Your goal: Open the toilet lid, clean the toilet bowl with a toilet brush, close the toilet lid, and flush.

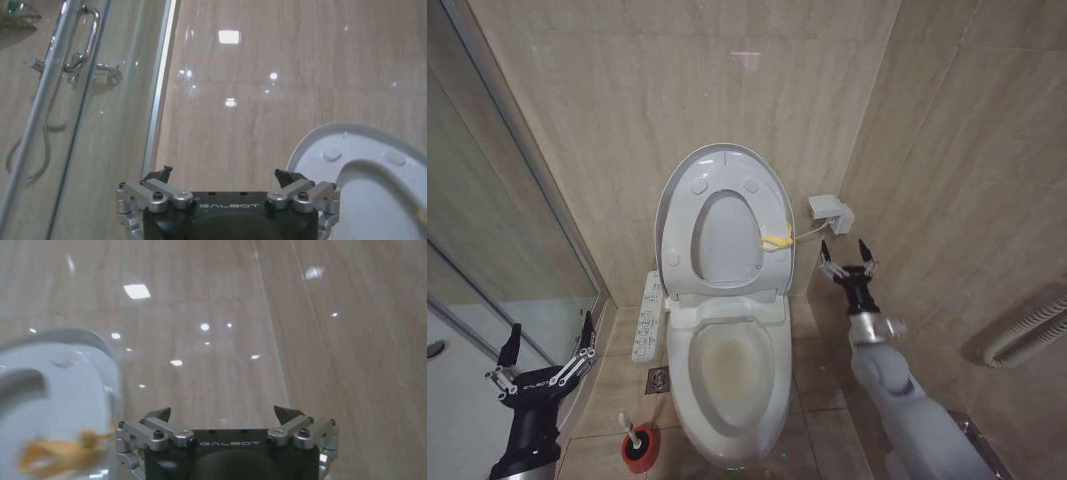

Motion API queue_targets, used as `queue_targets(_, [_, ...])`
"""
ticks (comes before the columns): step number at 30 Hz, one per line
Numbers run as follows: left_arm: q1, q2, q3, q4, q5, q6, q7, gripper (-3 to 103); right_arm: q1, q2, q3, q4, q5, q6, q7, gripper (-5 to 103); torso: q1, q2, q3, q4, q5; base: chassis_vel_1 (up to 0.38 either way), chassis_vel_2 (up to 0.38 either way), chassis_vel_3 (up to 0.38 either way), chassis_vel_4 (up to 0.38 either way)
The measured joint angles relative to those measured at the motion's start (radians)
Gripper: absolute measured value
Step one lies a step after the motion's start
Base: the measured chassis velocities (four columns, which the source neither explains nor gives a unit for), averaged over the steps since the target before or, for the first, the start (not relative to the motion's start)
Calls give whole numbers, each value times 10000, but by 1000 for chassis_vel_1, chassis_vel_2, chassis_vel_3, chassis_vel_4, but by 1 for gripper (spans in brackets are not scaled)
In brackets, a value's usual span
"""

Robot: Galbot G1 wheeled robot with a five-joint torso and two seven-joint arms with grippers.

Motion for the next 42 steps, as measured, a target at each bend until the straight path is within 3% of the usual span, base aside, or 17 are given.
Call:
queue_targets(3, [-18, -57, 80, -20, -7, -23, 95, 100, 557, 29, -42, -593, 14, 25, 9, 100, -1, 0, 0, -11, -2, 0, 0, 0, 0])
queue_targets(10, [-130, -260, -121, 125, -2, -70, 131, 100, 2516, 382, -641, -2334, 65, 68, -366, 100, 0, 0, 0, 0, -4, 0, 0, 0, 0])
queue_targets(16, [5, -429, -263, -79, -20, -59, 175, 100, 4216, 578, -1870, -4127, 11, 384, -724, 100, 0, 0, -1, -6, -4, 0, 0, 0, 0])
queue_targets(23, [191, -396, -674, -323, -246, -64, 143, 100, 5412, 727, -2225, -5258, 18, 423, -887, 100, 0, 0, -1, -3, -5, 0, 0, 0, 0])
queue_targets(30, [298, -533, -647, -427, -243, -48, 142, 100, 5363, 619, -2569, -4699, 283, 290, -973, 100, -2, 1, -3, -5, -7, 0, 0, 0, 0])
queue_targets(32, [332, -565, -612, -427, -231, -47, 145, 100, 4994, 532, -2671, -4184, 559, 262, -965, 100, -2, 1, -3, -19, -5, 0, 0, 0, 0])
queue_targets(34, [335, -566, -612, -414, -229, -48, 144, 100, 4880, 511, -2697, -3994, 631, 250, -967, 100, -2, 2, -3, -17, -3, 0, 0, 0, 0])
queue_targets(36, [316, -545, -657, -291, -228, -59, 141, 100, 4398, 385, -2746, -3363, 686, 212, -1019, 100, -1, 1, -2, 5, 0, 0, 0, 0, 0])
queue_targets(42, [253, -497, -657, -131, -230, -77, 128, 100, 3534, -104, -2498, -2212, 845, 195, -1030, 100, -2, 1, -3, 1, -3, 0, 0, 0, 0])
